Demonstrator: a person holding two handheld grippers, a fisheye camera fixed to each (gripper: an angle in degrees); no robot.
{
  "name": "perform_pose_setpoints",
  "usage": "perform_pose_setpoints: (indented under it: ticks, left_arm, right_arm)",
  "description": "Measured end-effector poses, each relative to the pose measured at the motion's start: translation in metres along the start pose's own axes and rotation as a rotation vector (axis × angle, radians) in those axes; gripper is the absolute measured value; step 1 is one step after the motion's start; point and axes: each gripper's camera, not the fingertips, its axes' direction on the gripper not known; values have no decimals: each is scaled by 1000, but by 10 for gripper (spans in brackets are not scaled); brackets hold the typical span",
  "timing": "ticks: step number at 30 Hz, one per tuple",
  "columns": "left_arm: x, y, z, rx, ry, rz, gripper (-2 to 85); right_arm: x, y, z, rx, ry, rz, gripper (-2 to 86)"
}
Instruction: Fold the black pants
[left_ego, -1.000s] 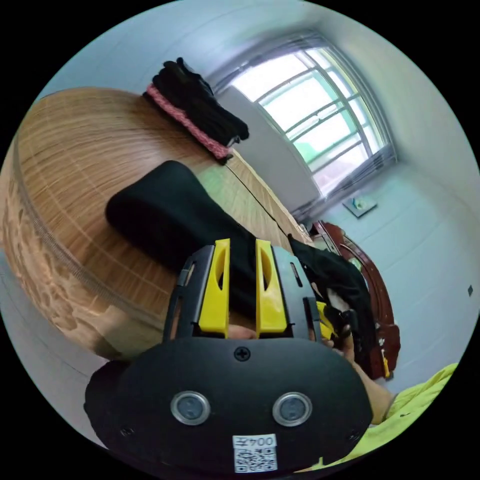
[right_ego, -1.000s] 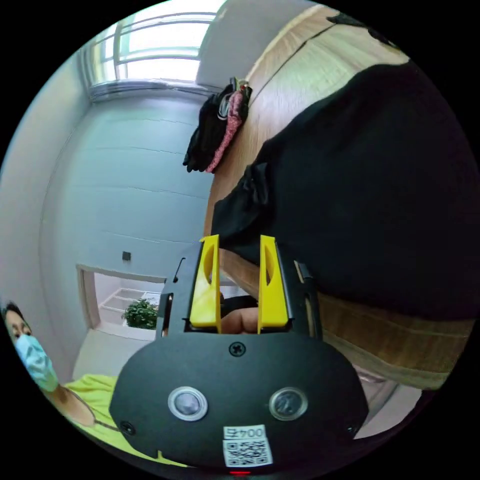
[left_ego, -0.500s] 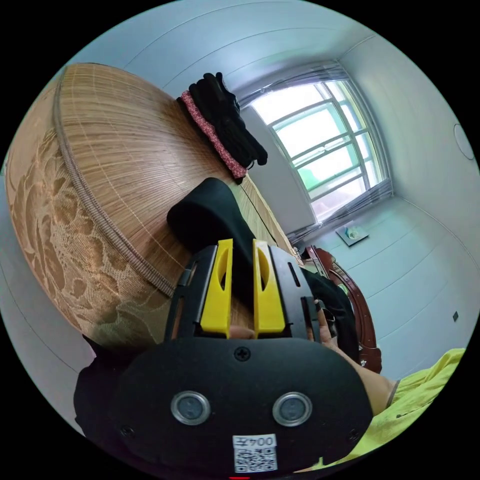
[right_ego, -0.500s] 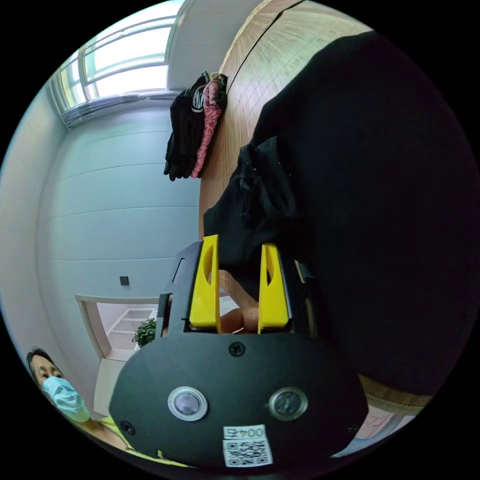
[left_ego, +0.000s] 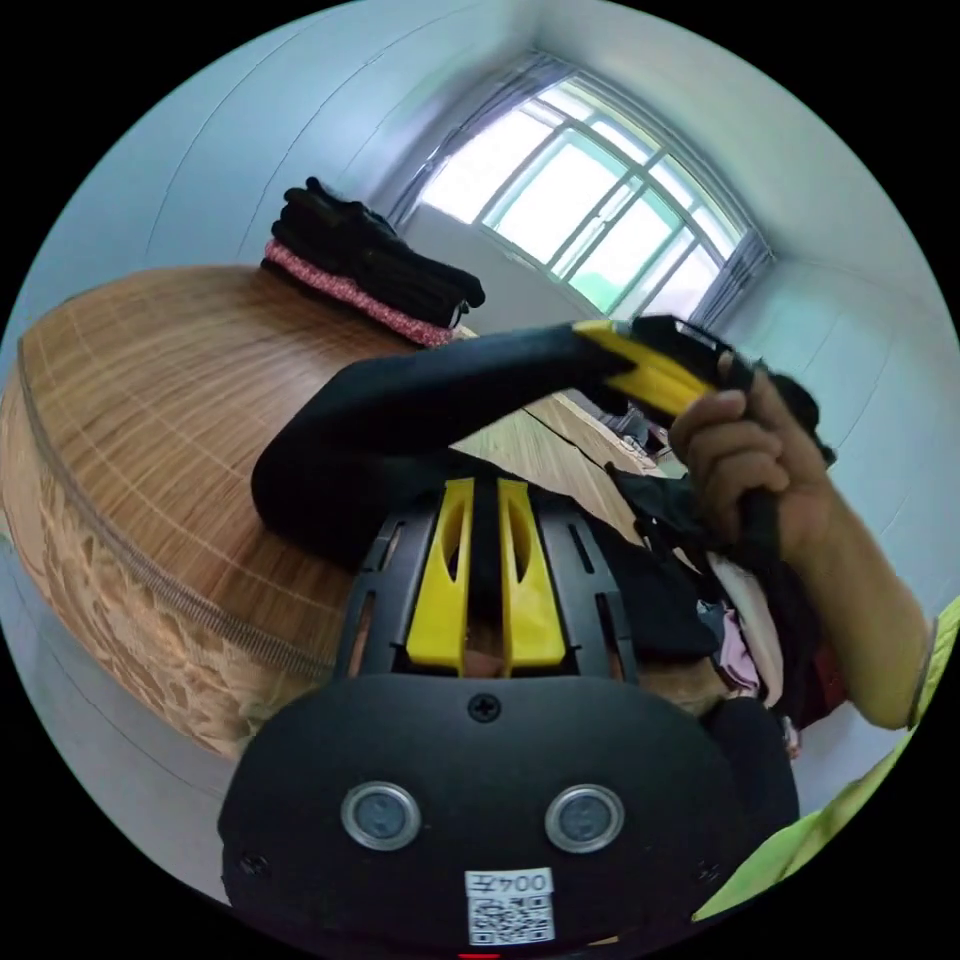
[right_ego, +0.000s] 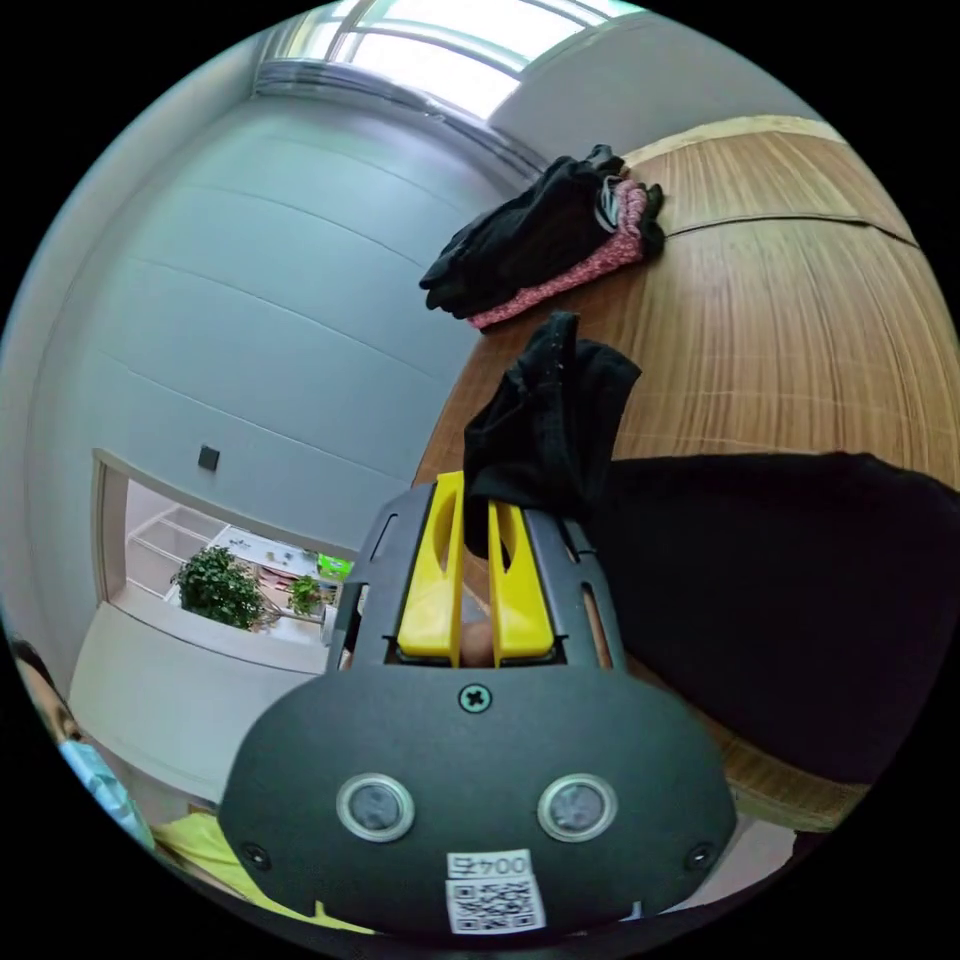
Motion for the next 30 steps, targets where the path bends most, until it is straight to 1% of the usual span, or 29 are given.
perform_pose_setpoints:
  ticks: [2,5,8,12,15,17,20,23,25,27,30]
  left_arm:
    - [5,-6,12,-23,-46,23,23]
    - [-6,-15,23,-32,-130,-38,21]
    - [-23,-20,18,33,-139,-126,17]
    - [-48,-25,18,26,-178,-242,8]
    - [-63,-25,9,70,-182,-319,6]
    - [-67,-28,6,76,-186,-329,6]
    - [-67,-32,3,77,-209,-324,6]
    - [-76,-34,5,39,-189,-381,6]
    - [-83,-34,6,25,-161,-415,7]
    - [-86,-36,9,-7,-154,-434,7]
    - [-89,-38,11,-38,-141,-457,7]
  right_arm:
    - [-19,-6,8,-16,2,-17,36]
    - [-41,-11,16,-30,13,-28,36]
    - [-58,-11,14,-29,4,-56,37]
    - [-68,-9,2,-18,10,-89,36]
    - [-63,-7,-8,-4,5,-80,35]
    - [-57,-4,-13,-5,12,-69,35]
    - [-40,11,-21,5,30,-74,35]
    - [0,37,-25,17,85,-37,36]
    - [47,58,-18,-2,136,49,36]
    - [78,72,-9,-33,144,118,36]
    - [94,85,3,-65,134,151,35]
